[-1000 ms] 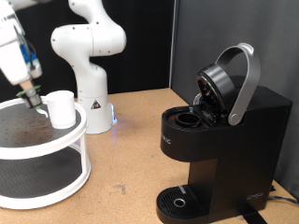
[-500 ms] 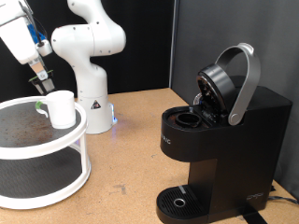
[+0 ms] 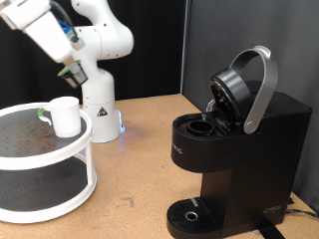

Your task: Make a cup of coffee with the keurig machine

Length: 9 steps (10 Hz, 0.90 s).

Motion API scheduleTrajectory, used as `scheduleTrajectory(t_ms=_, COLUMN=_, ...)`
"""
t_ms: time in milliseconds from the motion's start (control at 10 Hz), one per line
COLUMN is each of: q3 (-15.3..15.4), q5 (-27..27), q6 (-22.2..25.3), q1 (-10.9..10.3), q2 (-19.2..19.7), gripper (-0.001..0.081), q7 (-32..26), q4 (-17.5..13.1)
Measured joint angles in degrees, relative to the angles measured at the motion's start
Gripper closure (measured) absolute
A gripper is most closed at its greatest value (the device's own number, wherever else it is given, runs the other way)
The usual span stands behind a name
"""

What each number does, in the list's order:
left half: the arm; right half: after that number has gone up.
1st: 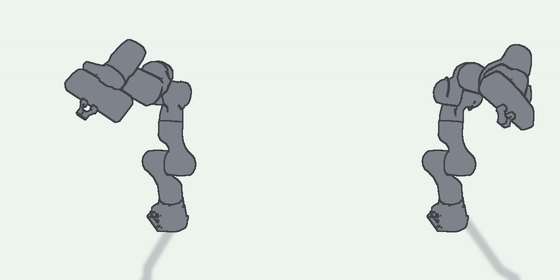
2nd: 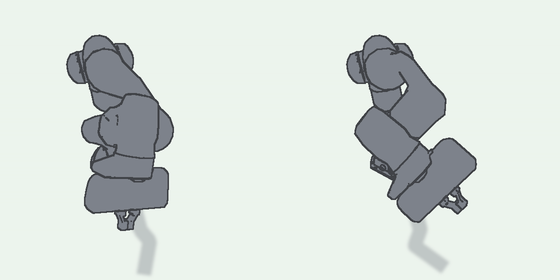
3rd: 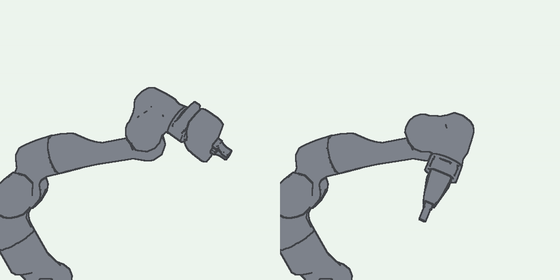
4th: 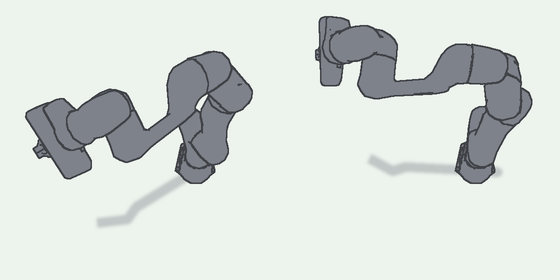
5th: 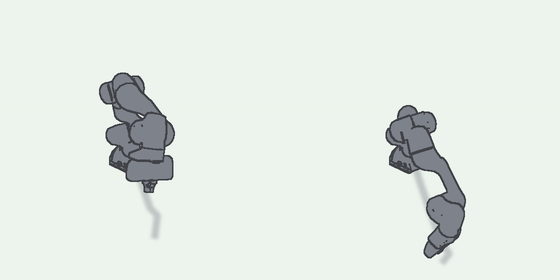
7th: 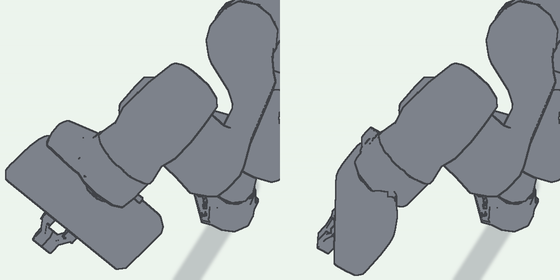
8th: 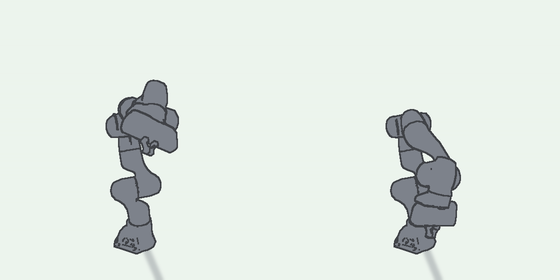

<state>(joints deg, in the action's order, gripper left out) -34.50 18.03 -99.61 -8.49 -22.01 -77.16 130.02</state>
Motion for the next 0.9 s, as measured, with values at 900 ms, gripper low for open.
scheduleTrajectory(t_ms=900, q3=2.5, q5=10.5, q6=6.2, q1=-3.4, q2=4.3, gripper=0.0336, q7=7.1, q4=-7.4)
